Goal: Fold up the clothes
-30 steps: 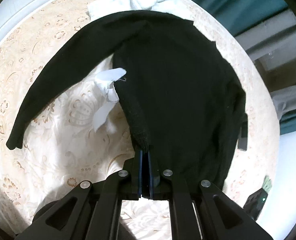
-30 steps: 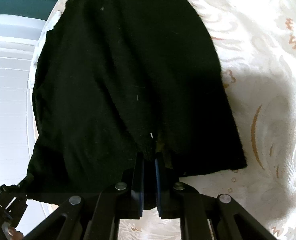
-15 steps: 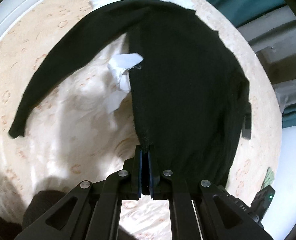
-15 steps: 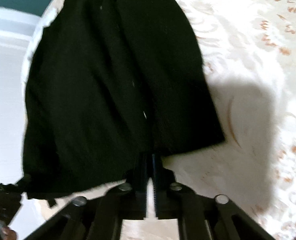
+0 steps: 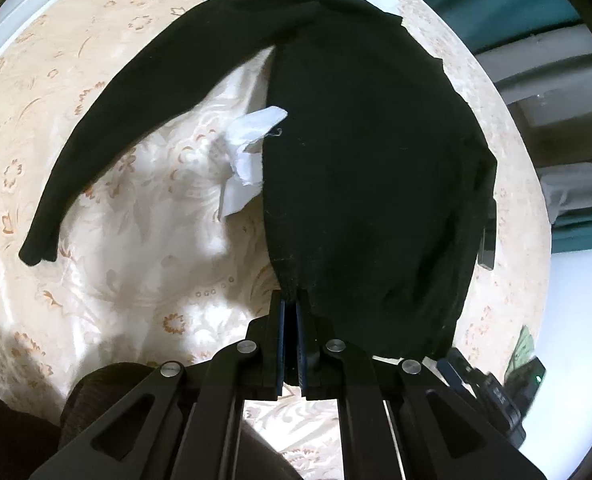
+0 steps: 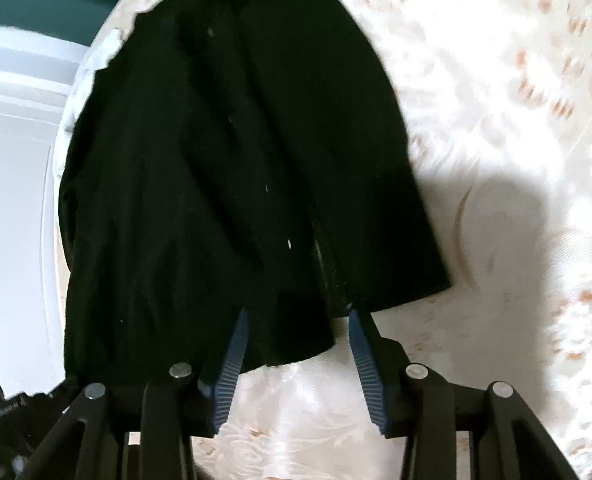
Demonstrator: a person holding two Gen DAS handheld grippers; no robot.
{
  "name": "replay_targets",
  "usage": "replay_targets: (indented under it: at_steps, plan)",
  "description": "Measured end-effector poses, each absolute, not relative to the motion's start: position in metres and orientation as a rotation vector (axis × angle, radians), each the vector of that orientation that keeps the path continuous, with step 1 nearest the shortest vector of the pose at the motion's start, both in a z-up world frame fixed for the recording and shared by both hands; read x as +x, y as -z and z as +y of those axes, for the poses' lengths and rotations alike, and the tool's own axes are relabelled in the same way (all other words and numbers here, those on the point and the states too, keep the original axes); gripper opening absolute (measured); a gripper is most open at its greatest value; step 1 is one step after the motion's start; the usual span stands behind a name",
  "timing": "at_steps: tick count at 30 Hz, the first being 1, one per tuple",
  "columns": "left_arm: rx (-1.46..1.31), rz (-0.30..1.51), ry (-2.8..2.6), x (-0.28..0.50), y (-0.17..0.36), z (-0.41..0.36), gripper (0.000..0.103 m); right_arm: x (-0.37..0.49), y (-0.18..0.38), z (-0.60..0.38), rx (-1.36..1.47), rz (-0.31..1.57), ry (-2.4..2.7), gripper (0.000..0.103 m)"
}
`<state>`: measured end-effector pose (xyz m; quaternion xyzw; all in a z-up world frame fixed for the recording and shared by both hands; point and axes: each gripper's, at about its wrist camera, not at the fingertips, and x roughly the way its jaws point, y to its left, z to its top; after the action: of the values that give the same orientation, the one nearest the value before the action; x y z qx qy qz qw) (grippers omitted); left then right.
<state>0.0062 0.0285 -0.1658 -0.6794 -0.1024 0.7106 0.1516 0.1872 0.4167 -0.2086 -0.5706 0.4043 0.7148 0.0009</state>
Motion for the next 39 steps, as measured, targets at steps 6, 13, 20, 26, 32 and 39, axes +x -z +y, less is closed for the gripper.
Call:
replay_targets:
  at_steps: [6,13,20,26,32,39]
  plan:
    - [-1.937,-0.314,-2.027,0.003,0.164,0.028,0.005,0.167,0.236,0.395,-1.870,1.223,-2.165,0.043]
    - [-1.960,-0.338,-2.061,0.012,0.169,0.013,0.005,0.165,0.235,0.383,-1.857,1.303,-2.190,0.007]
    - [-2.006,-0.381,-2.023,0.031,0.167,-0.028,0.005,0.229,0.233,0.386,-1.881,1.439,-2.136,0.007]
    - [-1.960,-0.376,-2.002,0.040,0.146,-0.039,0.005,0.258,0.229,0.368,-2.000,1.460,-2.093,0.007]
    - [-1.854,-0.357,-2.036,-0.019,0.115,-0.002,0.005,0.196,0.186,0.373,-1.886,1.489,-2.246,0.007]
    - [-1.730,-0.299,-2.083,-0.149,0.081,0.098,0.005,0.049,0.129,0.389,-1.652,1.363,-2.466,0.007]
